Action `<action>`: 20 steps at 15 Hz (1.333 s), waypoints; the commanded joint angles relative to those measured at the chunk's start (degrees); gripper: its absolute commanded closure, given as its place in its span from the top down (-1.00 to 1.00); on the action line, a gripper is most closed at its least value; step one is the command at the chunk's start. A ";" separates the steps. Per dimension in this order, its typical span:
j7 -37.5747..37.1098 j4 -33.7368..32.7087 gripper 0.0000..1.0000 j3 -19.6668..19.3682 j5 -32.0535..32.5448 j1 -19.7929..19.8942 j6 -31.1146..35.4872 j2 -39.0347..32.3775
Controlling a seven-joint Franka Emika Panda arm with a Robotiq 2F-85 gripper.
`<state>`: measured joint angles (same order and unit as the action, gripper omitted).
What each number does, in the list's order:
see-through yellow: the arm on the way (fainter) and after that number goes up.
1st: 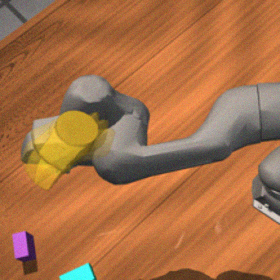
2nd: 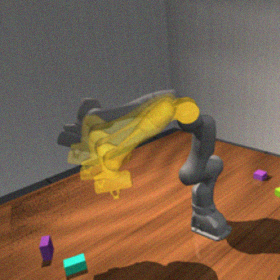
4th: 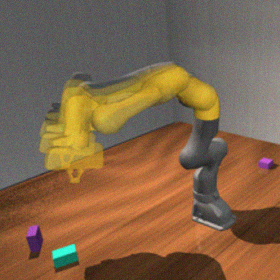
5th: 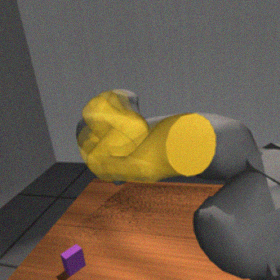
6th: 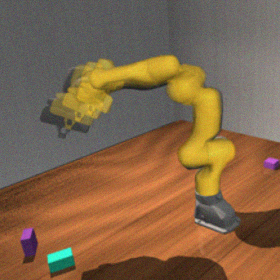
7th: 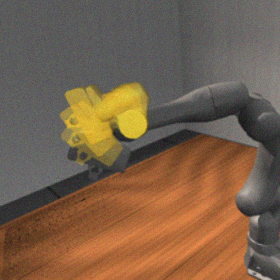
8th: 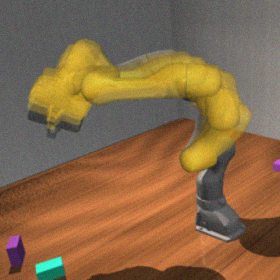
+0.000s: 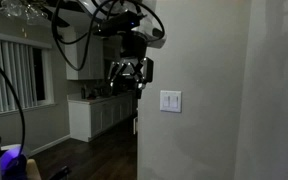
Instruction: Flip the right light switch on the wall
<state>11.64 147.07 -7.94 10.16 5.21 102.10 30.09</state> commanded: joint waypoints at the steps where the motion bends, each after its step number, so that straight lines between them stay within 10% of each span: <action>1: 0.01 -0.11 1.00 0.05 -0.04 0.02 -0.17 -0.01; 8: 0.64 -0.77 1.00 -0.04 -0.16 -0.24 -0.73 -1.39; 9: 1.66 -1.07 0.50 -0.36 -0.46 -0.54 -0.70 -2.00; 20: 20.35 -7.68 -0.86 -4.52 -3.20 -2.98 25.90 -16.51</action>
<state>25.88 141.96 -11.07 9.70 3.47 121.08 18.85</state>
